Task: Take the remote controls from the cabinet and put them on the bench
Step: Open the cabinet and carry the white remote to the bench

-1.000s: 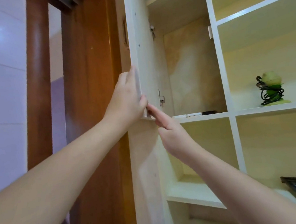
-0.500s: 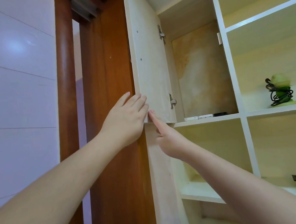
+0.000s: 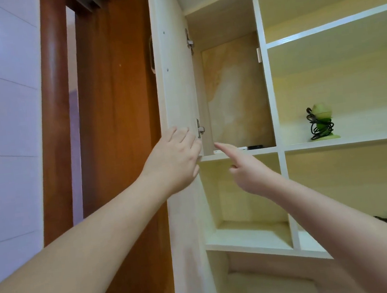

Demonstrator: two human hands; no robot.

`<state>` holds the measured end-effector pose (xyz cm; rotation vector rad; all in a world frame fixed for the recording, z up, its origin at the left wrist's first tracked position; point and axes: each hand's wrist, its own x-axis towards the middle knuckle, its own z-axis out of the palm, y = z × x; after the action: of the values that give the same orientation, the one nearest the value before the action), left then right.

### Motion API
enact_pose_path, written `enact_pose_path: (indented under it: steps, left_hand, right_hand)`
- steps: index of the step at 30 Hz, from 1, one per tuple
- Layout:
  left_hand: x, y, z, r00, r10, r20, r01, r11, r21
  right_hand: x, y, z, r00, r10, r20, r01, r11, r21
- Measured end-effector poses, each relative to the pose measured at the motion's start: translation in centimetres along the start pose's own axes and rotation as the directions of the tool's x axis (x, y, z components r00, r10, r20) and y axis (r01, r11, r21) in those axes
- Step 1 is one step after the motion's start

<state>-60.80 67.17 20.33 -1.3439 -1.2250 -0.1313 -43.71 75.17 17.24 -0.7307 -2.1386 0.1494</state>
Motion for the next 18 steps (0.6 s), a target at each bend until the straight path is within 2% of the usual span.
enact_pose_path:
  steps: [4,8,11,14,18]
  left_hand:
    - [1.2,2.0,1.5,1.000,0.006,-0.027,-0.008,0.995,-0.099]
    - [2.8,3.5,3.6,0.997,0.064,-0.047,-0.066,0.997,-0.039]
    - [4.4,4.6,5.4,0.997,0.080,-0.013,-0.081,0.994,-0.069]
    - [6.3,5.3,6.9,0.997,0.020,0.077,-0.003,0.979,-0.206]
    - [9.2,5.7,9.0,0.963,-0.115,0.244,0.218,0.864,-0.454]
  right_hand:
    - [0.0,2.3,-2.0,1.000,0.018,-0.003,-0.018,0.995,-0.103]
    - [1.0,4.4,-3.1,0.999,0.025,-0.026,-0.029,0.985,-0.172]
    - [2.2,5.9,-3.8,1.000,0.011,-0.023,-0.016,0.974,-0.228]
    - [3.7,7.4,-4.3,1.000,0.001,-0.023,-0.007,0.971,-0.239]
    - [5.5,9.7,-4.2,1.000,-0.011,-0.015,0.007,0.975,-0.223]
